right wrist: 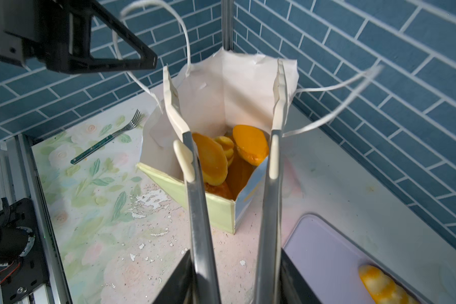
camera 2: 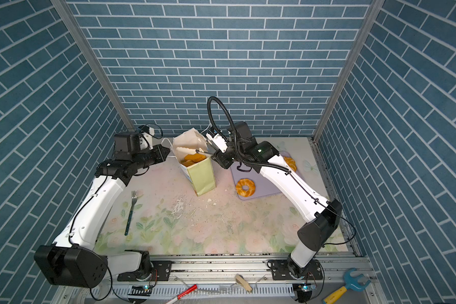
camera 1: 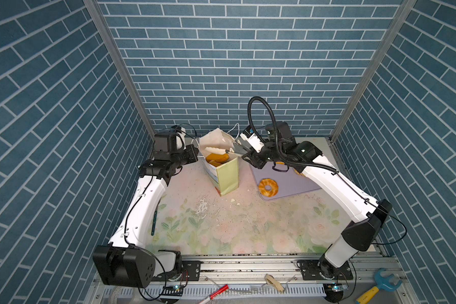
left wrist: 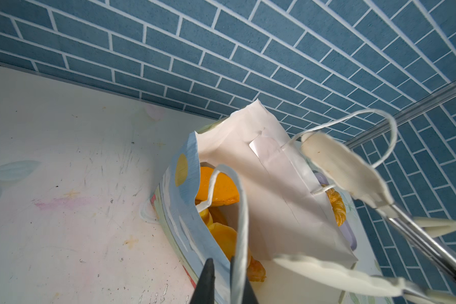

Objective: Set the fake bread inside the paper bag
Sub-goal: 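Move the open tongs back over the tray with the right gripper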

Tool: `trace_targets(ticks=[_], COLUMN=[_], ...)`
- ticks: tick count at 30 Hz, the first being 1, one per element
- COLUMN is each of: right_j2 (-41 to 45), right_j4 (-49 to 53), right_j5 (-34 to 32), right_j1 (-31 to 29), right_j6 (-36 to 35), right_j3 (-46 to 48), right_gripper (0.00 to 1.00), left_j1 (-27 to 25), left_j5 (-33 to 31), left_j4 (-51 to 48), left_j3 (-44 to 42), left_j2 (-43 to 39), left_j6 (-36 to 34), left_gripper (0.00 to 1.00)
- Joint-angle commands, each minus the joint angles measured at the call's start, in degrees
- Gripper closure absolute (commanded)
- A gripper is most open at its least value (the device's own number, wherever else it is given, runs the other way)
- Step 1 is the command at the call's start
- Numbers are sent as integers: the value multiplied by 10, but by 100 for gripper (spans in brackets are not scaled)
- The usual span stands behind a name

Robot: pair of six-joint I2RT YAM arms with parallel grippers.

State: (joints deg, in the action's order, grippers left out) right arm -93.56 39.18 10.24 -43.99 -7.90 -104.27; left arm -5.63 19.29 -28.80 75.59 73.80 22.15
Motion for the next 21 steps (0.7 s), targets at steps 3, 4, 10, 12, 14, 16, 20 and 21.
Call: trace_targets(ticks=[3,4,10,12,14,16,20,21], right_j2=[87,93,136,146,147,141,120,112], right_j4=[-75,-71,-38,-16,14,49,122,140], right_j5=[-49,-68,-105,-104,-103,-102,-86,-84], right_j1=[15,22,103,139,166,191,222,226], right_j6=[-17,-17,14,30,43,58,75,75], right_j3=[10,13,61,81,96,111,128,129], right_gripper=[54,54,54,54,54,54,54,54], left_j1=[-3,-3,-3,-3,-3,-3,-3,-3], left_j5=[-2,-1,2,3,4,4,3,3], left_j4=[3,3,2,1,1,0,-5,-7], left_j3=[-2,-2,6,8,9,10,9,10], left_j2=[0,1,5,5,4,1,-2,-1], left_j6=[-2,-2,-4,-4,-5,-5,-12,-13], left_gripper=[86,86,86,86,85,85,85,85])
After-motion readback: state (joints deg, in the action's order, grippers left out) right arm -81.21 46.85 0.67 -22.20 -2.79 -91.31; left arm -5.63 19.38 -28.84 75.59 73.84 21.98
